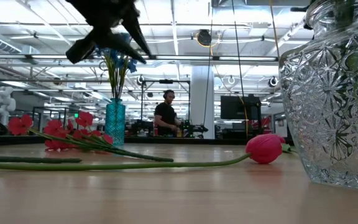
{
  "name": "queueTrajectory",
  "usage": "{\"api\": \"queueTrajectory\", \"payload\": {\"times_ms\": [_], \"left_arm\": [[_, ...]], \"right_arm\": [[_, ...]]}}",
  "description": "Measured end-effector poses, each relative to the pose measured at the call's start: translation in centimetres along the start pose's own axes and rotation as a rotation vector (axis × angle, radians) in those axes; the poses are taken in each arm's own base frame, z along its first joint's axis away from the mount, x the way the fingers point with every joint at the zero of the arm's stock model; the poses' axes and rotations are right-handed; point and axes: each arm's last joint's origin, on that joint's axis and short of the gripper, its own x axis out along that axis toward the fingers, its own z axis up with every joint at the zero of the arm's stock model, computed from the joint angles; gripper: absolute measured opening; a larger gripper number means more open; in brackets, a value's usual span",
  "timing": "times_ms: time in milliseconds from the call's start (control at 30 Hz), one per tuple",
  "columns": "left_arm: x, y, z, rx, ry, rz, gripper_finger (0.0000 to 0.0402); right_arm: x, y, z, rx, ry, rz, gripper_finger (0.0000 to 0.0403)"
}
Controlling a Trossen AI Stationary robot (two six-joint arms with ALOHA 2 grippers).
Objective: Sort flowers into vase by color
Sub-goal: Put the left red flower into the blue vase
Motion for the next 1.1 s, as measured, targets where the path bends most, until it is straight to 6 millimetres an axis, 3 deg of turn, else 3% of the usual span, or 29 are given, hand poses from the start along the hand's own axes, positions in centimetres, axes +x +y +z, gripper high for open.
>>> {"api": "queueTrajectory", "payload": {"times_ms": [267,467,600,933,1100], "left_arm": [[3.1,-0.9,-1.3,-0.215,0.099,0.244,0.0008],[4.0,-0.4,-2.2,-0.352,0.128,0.304,0.0011],[4.0,0.0,-2.6,-0.406,0.230,0.389,0.0036],[4.6,0.5,-2.7,-0.403,0.230,0.433,0.0143],[5.0,1.5,-2.5,-0.523,0.199,0.561,0.0184]], "right_arm": [[-0.3,-0.6,0.2,-0.150,-0.005,0.007,0.0001],[-0.3,-0.7,0.2,-0.201,-0.002,0.002,0.0000],[-0.3,-0.7,0.1,-0.199,0.001,0.005,0.0000],[-0.3,-0.5,0.1,-0.227,0.034,0.064,0.0000],[-0.3,-0.5,0.1,-0.233,0.030,0.066,0.0000]]}}
